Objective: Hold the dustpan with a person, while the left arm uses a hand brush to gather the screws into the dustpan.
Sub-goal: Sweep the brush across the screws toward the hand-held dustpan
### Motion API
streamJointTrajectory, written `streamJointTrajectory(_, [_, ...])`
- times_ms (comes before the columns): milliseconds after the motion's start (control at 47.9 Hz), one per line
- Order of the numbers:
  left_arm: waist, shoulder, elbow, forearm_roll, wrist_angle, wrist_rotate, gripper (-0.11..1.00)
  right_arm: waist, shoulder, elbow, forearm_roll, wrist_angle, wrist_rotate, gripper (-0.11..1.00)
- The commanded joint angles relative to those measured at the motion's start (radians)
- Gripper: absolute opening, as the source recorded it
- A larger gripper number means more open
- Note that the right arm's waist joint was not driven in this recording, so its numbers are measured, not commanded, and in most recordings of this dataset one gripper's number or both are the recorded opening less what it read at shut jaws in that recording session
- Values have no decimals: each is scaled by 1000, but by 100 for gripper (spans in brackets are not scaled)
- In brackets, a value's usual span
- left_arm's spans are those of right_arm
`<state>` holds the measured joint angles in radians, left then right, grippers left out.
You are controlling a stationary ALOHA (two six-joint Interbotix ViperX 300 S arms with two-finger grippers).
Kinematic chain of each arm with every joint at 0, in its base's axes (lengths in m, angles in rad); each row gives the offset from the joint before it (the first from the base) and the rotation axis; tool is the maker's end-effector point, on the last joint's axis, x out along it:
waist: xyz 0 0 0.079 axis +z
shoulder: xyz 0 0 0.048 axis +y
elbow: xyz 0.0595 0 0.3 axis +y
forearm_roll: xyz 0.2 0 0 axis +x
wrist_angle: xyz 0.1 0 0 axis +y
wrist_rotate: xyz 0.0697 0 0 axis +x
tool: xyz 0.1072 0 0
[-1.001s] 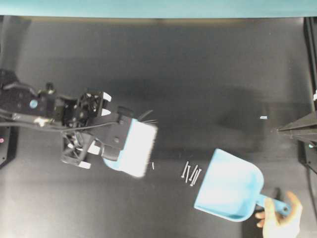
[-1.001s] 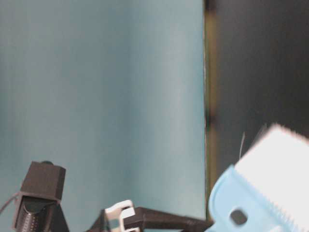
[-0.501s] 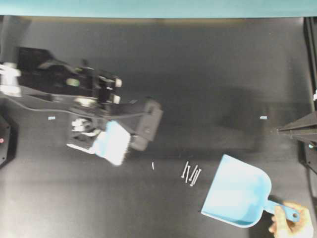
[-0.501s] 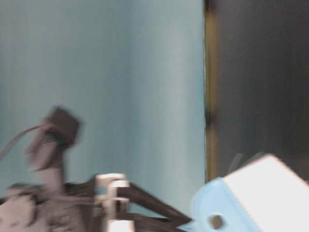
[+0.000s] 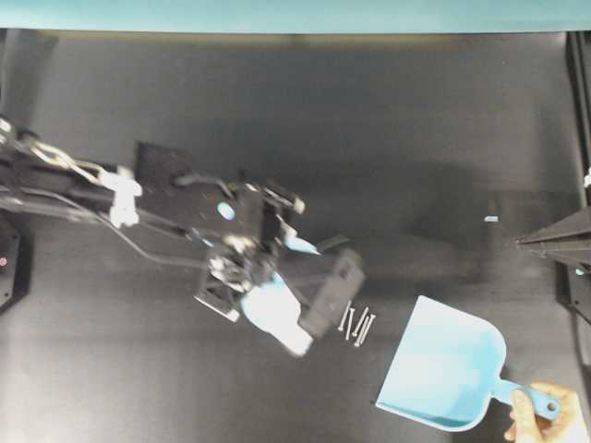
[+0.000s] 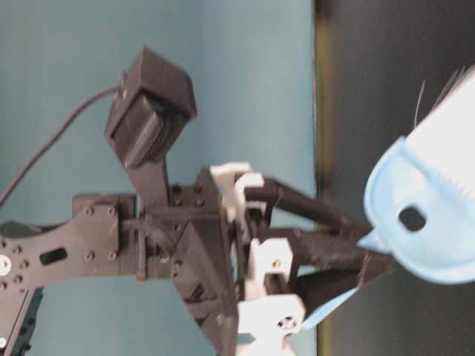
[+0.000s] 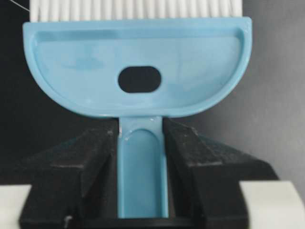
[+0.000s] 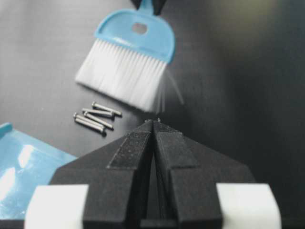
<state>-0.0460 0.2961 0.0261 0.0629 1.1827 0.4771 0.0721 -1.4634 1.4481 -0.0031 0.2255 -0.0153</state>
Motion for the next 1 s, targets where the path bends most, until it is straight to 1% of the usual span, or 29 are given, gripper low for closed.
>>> streamJointTrajectory(0, [-3,9,-29,0,-9,0,30,0,5,-5,-2,-5,-6,0])
streamJointTrajectory(230, [-17,63,-80,0,-48,6,30,0,5,-3,-2,-5,-6,0])
streamJointTrajectory(459, [-18,127,-173,0,-57,5,30,0,5,-3,-2,-5,-6,0])
streamJointTrajectory(626, [-29,179,-275,-2,-87,6,30,0,3,-5,-2,-5,-6,0])
streamJointTrajectory(814, [-54,238,-411,-2,-81,6,30,0,5,-3,-2,-5,-6,0])
streamJointTrajectory(981, [-84,282,-499,-2,-80,12,30,0,5,-5,-2,-5,-6,0])
